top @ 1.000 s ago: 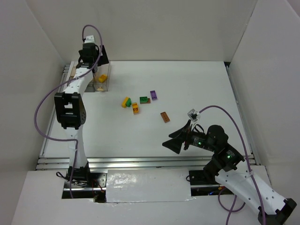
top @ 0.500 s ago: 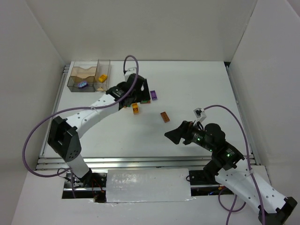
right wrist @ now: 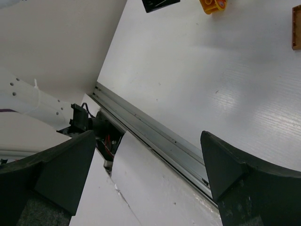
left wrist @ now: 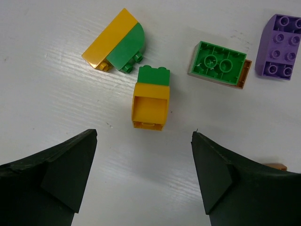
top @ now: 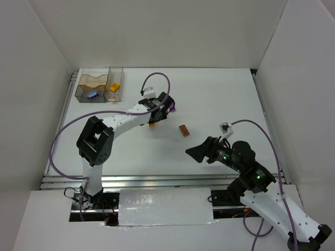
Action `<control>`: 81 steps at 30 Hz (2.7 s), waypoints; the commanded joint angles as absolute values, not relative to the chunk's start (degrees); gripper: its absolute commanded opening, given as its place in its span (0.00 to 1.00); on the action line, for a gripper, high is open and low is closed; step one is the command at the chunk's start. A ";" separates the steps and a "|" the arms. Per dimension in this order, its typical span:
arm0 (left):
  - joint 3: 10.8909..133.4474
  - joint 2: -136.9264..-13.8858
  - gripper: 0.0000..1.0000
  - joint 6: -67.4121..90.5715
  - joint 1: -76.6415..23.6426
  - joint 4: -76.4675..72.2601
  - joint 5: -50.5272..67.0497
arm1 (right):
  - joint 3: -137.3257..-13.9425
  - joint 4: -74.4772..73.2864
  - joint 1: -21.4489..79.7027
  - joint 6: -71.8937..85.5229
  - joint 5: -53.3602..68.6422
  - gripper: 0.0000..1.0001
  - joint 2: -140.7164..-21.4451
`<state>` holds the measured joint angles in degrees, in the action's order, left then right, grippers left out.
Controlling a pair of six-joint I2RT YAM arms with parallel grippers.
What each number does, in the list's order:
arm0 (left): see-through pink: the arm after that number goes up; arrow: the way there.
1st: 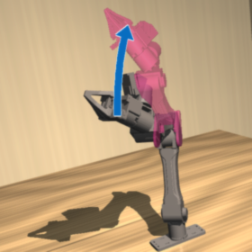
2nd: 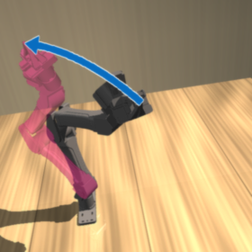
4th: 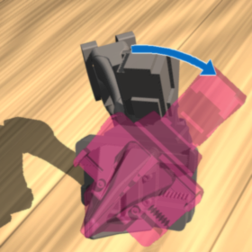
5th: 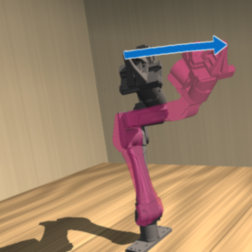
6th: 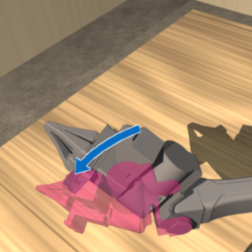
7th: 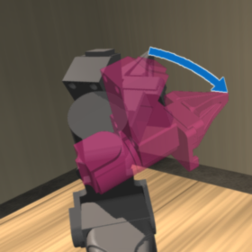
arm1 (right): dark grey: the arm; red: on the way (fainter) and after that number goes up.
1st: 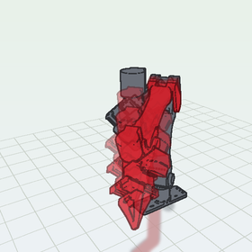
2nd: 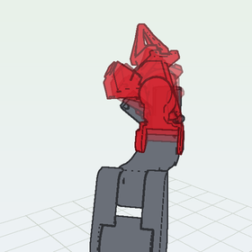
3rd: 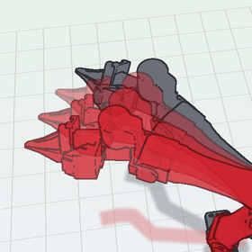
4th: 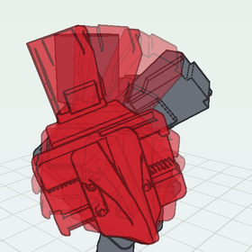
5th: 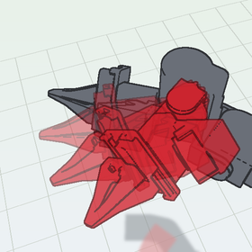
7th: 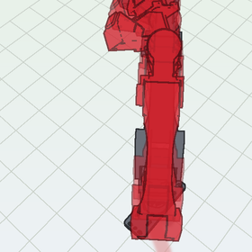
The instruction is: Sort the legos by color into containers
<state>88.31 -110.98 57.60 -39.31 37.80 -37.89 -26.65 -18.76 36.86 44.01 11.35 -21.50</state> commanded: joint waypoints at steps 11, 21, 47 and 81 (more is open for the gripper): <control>88.95 -115.14 0.81 57.14 -36.74 31.74 -38.76 | -25.58 -17.84 36.91 42.80 13.62 1.00 -21.71; 86.32 -116.37 0.72 56.25 -36.21 27.42 -35.25 | -25.05 -16.26 36.91 43.24 14.15 1.00 -23.03; 61.44 -75.16 0.00 26.28 -35.07 1.95 28.63 | -33.04 -16.09 36.47 34.81 15.91 1.00 -25.57; 47.73 -63.98 0.00 39.64 -37.79 -26.81 62.75 | -38.50 2.37 36.47 34.62 45.00 0.67 -37.26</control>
